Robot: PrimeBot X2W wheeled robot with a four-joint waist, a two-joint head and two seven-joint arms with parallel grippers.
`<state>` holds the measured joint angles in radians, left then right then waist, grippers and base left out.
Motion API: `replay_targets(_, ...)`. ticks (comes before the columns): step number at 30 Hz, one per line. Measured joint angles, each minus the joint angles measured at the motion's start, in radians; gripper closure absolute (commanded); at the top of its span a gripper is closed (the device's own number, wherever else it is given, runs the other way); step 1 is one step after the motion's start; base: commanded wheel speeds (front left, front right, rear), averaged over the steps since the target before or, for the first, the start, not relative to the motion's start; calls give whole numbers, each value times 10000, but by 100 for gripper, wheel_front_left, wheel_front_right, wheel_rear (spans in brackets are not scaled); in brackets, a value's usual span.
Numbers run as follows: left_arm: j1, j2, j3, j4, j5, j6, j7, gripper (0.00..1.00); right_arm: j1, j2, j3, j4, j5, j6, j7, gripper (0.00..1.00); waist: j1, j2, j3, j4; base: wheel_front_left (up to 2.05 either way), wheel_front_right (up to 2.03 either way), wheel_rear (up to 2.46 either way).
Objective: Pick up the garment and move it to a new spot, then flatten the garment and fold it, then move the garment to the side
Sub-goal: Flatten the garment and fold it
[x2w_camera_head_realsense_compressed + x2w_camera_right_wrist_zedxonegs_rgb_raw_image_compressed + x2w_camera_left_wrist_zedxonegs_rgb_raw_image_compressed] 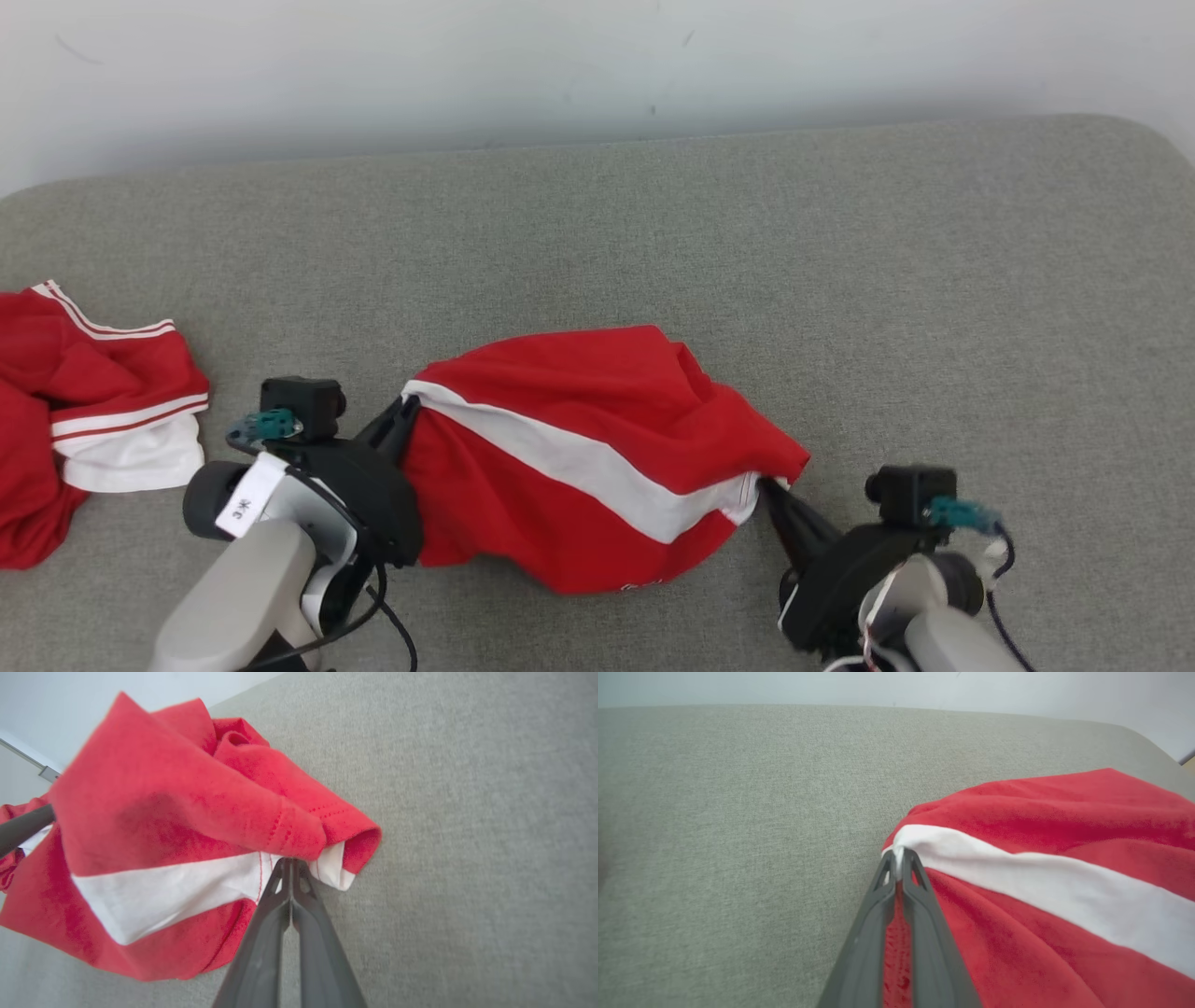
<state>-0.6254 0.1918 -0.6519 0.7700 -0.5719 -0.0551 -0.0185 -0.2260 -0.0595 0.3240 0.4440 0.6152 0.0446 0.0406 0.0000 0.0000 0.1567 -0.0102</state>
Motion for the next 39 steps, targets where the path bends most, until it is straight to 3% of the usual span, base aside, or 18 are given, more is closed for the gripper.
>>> replay_targets(7,-289,221,646,-171,-667,-261,-280,100,-905,-558,-474,-606,201,326,-8,100,0,0,-151,67,0,0,0)
replay_targets(12,-383,380,941,-364,-1156,-435,-144,100,-1614,-1120,-125,-708,418,556,1032,100,0,0,-134,55,0,0,0)
replay_targets(16,-591,673,836,-385,-1237,-560,380,100,-2392,-1218,199,-591,625,692,1985,100,0,1,-42,-18,0,0,0)
replay_targets(19,-1363,660,941,-516,-1958,-686,1304,100,-3832,-1254,416,-247,1062,704,3277,100,1,0,178,-136,0,0,0)
replay_targets(21,-1990,863,652,-600,-1825,-690,1881,100,-4672,-1304,466,-69,1091,711,3896,100,1,1,331,-197,0,0,0)
replay_targets(25,-3567,1197,861,-759,-1965,-692,2614,100,-7092,-1243,88,639,1206,665,4539,100,1,1,730,-336,0,0,0)
replay_targets(27,-4676,1129,1231,-918,-2188,-694,2725,100,-8614,-1331,-58,807,752,514,4395,100,3,2,960,-409,0,0,0)
replay_targets(29,-5712,907,1881,-1331,-2291,-692,1941,100,-9946,-1237,-669,756,456,111,3398,100,2,1,1193,-479,0,0,0)
replay_targets(31,-6531,721,2253,-1597,-2309,-694,1457,100,-10705,-1229,-961,759,366,84,2673,100,1,-1,1411,-538,0,0,0)
replay_targets(34,-6264,685,1908,-1423,-2251,-696,1360,100,-10427,-1281,-545,1312,109,366,2199,100,0,0,1657,-602,0,0,0)
replay_targets(39,-3458,894,1576,-1110,-2640,-692,1168,100,-7953,-1164,-215,1887,255,633,1603,100,3,3,1568,-631,0,0,0)
